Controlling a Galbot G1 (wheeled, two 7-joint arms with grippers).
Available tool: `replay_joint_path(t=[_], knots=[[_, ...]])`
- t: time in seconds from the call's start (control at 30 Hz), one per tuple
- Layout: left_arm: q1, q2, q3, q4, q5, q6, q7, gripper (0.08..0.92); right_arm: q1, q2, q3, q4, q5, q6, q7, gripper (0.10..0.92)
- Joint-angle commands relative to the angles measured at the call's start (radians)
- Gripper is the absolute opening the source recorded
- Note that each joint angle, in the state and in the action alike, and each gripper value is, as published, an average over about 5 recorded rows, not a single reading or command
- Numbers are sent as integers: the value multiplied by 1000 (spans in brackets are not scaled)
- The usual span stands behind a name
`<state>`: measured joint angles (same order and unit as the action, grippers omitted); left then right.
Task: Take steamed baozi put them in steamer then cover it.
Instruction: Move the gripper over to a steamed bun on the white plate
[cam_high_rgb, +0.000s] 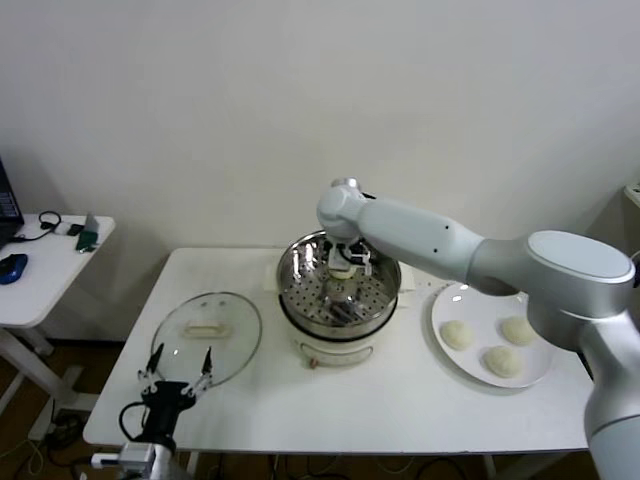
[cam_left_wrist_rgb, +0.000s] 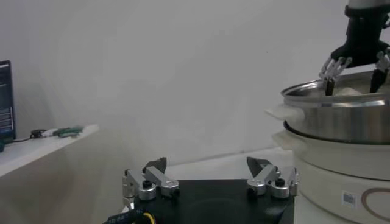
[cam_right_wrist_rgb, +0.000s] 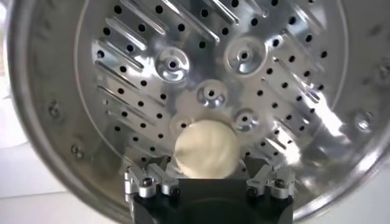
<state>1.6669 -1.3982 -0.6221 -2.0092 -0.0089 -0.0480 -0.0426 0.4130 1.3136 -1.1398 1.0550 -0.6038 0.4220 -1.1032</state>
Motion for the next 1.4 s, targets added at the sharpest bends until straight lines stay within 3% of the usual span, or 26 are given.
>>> replay_joint_path(t=[0.03, 0.3, 0.5, 0.7, 0.9, 1.13, 1.4], knots=[[1, -2, 2, -3, 2, 0, 0, 823, 127, -101, -37, 80, 238, -92, -13, 823], [8, -2, 6, -18, 6, 1, 0, 823, 392, -350, -311, 194, 856, -434, 59, 823], [11, -1, 11, -29, 14, 1, 2, 823, 439, -547, -411, 229, 1075, -608, 99, 823], [17, 2, 22, -36, 34, -2, 8, 823, 316, -725, -378, 258, 1066, -644, 76, 823], [16, 2, 27, -37, 36, 1, 9, 823, -4, -814, -163, 242, 913, -640, 71, 823], [21, 1, 23, -43, 59, 14, 3, 823, -311, -778, 108, 147, 755, -593, 78, 823], [31, -7, 18, -37, 63, 14, 2, 823, -419, -674, 219, 7, 688, -552, 80, 823]])
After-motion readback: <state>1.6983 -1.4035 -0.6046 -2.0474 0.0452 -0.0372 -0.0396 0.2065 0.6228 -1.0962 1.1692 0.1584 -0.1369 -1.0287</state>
